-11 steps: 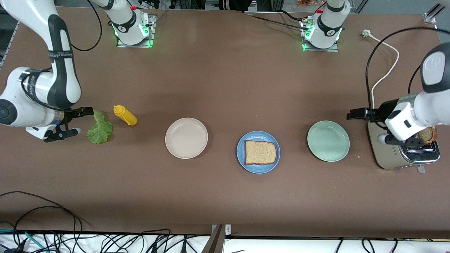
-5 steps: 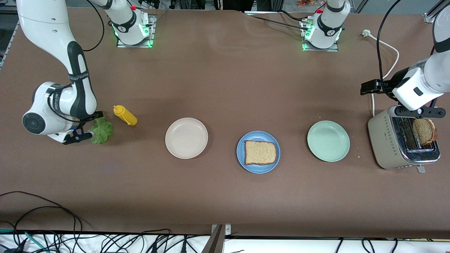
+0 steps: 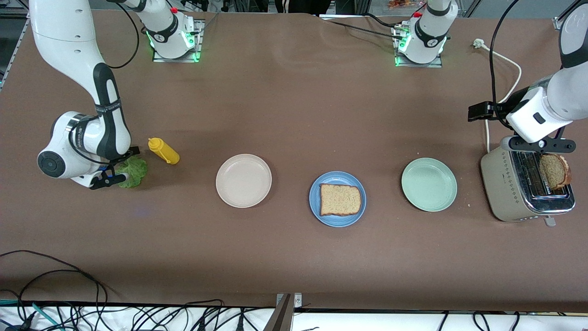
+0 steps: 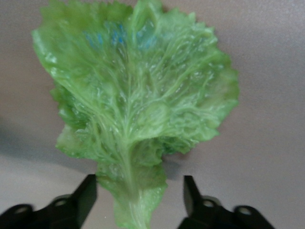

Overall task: Make sandwich in blue plate with both arms
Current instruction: 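Grasp the lettuce leaf with the right gripper while the left gripper withdraws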

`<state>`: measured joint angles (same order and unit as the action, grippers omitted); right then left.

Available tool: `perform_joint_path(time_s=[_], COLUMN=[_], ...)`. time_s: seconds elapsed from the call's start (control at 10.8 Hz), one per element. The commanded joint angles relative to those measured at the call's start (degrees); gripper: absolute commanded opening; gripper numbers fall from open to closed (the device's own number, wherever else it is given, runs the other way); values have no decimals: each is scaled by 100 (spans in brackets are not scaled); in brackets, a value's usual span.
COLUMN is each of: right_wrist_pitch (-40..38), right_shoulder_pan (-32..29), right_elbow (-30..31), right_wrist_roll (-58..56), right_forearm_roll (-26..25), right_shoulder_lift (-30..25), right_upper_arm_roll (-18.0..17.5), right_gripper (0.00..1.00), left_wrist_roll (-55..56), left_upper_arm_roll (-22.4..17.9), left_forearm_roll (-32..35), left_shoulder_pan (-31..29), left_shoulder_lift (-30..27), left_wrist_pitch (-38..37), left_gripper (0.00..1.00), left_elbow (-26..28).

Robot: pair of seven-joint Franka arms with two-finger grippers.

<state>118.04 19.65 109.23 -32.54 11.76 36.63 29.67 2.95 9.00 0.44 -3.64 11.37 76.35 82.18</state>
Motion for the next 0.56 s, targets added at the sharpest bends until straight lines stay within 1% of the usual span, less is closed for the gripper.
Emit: perform_joint_path(time_s=[0.0,0.09,0.19,0.28,0.37,0.46], right_wrist_pitch=[88,88,88,88,70,27], right_shoulder_pan=[-58,-58,-58,-58,-58,-58], right_elbow=[28,19,10,-7,-25,-103], right_wrist_roll=[-164,-164,-156,-156,-156,-182], right_forearm_roll=[116,107,116,116,116,125], right_shoulder_lift=[2,2,2,2,-15,-76], right_upper_arm_roll=[-31,-31,-31,-31,-31,-22], right_gripper=[37,25,17,5,0,0], left_wrist_roll=[4,65,-4,-5,21,39], left_upper_arm_roll=[-134,-144,-153,-161,-170,-214], left_forearm_roll=[499,744,738,729,738,747], left_shoulder_pan=[353,494,478,443,425,425], left_shoulder_lift=[-248,-405,-477,-599,-653,-671], left_wrist_pitch=[20,203,457,564,669,862], left_gripper=[100,100,100,100,100,100], left_elbow=[158,323,508,701,746,764])
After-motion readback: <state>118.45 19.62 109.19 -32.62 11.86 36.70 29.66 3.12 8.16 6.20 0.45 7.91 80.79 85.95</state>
